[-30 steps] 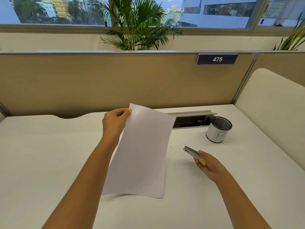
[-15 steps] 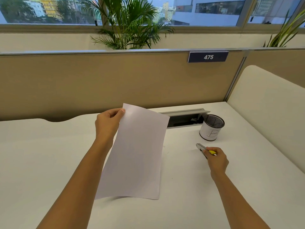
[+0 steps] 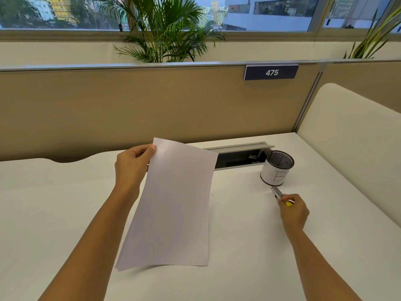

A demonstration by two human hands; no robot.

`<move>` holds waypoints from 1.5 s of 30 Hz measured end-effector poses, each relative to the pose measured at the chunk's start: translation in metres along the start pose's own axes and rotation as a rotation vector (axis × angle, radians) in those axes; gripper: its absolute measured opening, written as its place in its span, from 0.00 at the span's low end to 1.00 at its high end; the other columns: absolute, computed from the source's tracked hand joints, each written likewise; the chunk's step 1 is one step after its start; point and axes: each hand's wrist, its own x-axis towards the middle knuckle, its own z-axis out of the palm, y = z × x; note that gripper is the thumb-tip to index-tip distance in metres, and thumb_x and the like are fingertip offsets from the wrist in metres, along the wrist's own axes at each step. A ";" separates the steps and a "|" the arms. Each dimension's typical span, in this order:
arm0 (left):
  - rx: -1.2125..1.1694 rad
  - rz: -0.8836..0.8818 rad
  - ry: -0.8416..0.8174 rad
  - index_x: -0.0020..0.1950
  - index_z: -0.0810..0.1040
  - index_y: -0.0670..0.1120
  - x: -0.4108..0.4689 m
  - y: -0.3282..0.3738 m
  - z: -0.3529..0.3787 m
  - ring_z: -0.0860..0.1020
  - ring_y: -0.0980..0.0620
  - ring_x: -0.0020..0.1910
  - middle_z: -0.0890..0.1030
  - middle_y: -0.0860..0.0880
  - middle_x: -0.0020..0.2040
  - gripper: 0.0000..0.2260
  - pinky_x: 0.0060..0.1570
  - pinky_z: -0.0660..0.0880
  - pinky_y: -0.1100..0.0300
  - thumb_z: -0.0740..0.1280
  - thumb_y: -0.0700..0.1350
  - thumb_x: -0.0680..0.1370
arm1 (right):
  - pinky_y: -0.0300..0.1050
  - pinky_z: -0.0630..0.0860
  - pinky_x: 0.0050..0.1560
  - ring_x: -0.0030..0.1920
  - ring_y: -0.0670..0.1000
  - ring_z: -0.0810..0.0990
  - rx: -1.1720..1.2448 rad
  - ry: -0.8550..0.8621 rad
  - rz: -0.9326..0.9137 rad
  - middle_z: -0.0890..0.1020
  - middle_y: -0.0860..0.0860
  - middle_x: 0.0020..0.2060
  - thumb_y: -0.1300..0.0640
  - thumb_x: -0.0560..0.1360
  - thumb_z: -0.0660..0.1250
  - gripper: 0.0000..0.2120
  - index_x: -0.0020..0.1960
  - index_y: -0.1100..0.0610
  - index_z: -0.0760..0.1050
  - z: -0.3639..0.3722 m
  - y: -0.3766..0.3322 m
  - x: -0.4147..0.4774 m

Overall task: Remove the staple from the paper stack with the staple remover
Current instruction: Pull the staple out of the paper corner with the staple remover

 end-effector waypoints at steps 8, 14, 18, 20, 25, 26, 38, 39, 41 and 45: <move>-0.007 -0.013 0.010 0.51 0.82 0.47 0.006 -0.006 0.002 0.81 0.46 0.50 0.84 0.48 0.49 0.07 0.52 0.78 0.51 0.68 0.45 0.75 | 0.47 0.71 0.46 0.46 0.62 0.77 -0.110 -0.003 -0.031 0.81 0.61 0.47 0.67 0.71 0.66 0.03 0.44 0.62 0.77 0.003 0.007 0.011; -0.011 -0.025 0.015 0.50 0.82 0.47 0.006 -0.007 0.005 0.81 0.47 0.50 0.84 0.48 0.49 0.07 0.49 0.78 0.54 0.68 0.45 0.75 | 0.47 0.71 0.48 0.48 0.61 0.76 -0.107 -0.020 -0.032 0.79 0.61 0.50 0.68 0.71 0.65 0.07 0.48 0.61 0.77 0.004 0.007 0.011; -0.012 -0.030 0.020 0.51 0.82 0.47 0.007 -0.007 0.005 0.81 0.46 0.50 0.83 0.48 0.49 0.07 0.49 0.77 0.55 0.68 0.45 0.75 | 0.48 0.71 0.49 0.49 0.60 0.76 -0.118 -0.051 -0.042 0.79 0.60 0.51 0.68 0.71 0.65 0.10 0.51 0.60 0.76 0.002 0.007 0.012; -0.015 -0.034 0.019 0.50 0.82 0.47 0.006 -0.006 0.004 0.81 0.46 0.50 0.84 0.48 0.49 0.06 0.49 0.78 0.55 0.68 0.45 0.75 | 0.49 0.73 0.49 0.49 0.60 0.76 -0.141 -0.069 -0.064 0.79 0.60 0.51 0.66 0.71 0.66 0.10 0.51 0.60 0.76 0.001 0.009 0.012; -0.022 -0.035 0.014 0.50 0.82 0.46 0.005 -0.003 0.002 0.81 0.45 0.50 0.84 0.48 0.49 0.07 0.50 0.78 0.54 0.68 0.45 0.75 | 0.48 0.71 0.49 0.50 0.61 0.76 -0.155 -0.069 -0.083 0.78 0.60 0.51 0.66 0.72 0.67 0.10 0.53 0.61 0.76 -0.001 0.009 0.009; -0.024 -0.033 0.018 0.50 0.82 0.46 0.005 -0.002 0.001 0.81 0.45 0.50 0.84 0.48 0.49 0.07 0.50 0.78 0.54 0.68 0.45 0.75 | 0.48 0.71 0.49 0.51 0.61 0.76 -0.156 -0.069 -0.085 0.78 0.61 0.52 0.66 0.72 0.67 0.10 0.53 0.61 0.76 0.000 0.008 0.008; -0.022 -0.021 0.005 0.50 0.83 0.46 0.003 0.003 0.000 0.81 0.45 0.50 0.84 0.48 0.48 0.07 0.53 0.79 0.49 0.68 0.45 0.75 | 0.56 0.76 0.51 0.46 0.65 0.77 -0.199 -0.070 0.030 0.81 0.63 0.48 0.64 0.74 0.65 0.11 0.57 0.61 0.76 -0.003 0.002 0.005; -0.019 -0.020 0.003 0.50 0.83 0.46 0.003 0.004 -0.001 0.81 0.45 0.50 0.84 0.48 0.48 0.07 0.53 0.79 0.49 0.68 0.46 0.75 | 0.56 0.76 0.51 0.45 0.64 0.77 -0.193 -0.066 0.039 0.81 0.64 0.47 0.63 0.75 0.65 0.11 0.57 0.61 0.76 -0.003 0.002 0.005; -0.017 -0.018 0.001 0.50 0.83 0.46 0.003 0.005 -0.001 0.81 0.45 0.50 0.84 0.48 0.48 0.08 0.53 0.79 0.49 0.68 0.46 0.75 | 0.55 0.76 0.51 0.43 0.62 0.75 -0.190 -0.064 0.049 0.81 0.65 0.46 0.63 0.75 0.65 0.11 0.57 0.61 0.76 -0.003 0.001 0.006; -0.018 -0.015 -0.002 0.50 0.83 0.46 0.004 0.005 -0.001 0.82 0.45 0.50 0.84 0.48 0.48 0.08 0.54 0.78 0.48 0.68 0.46 0.75 | 0.54 0.75 0.51 0.42 0.60 0.73 -0.165 -0.055 0.070 0.80 0.64 0.47 0.63 0.75 0.65 0.12 0.58 0.61 0.76 -0.004 0.000 0.005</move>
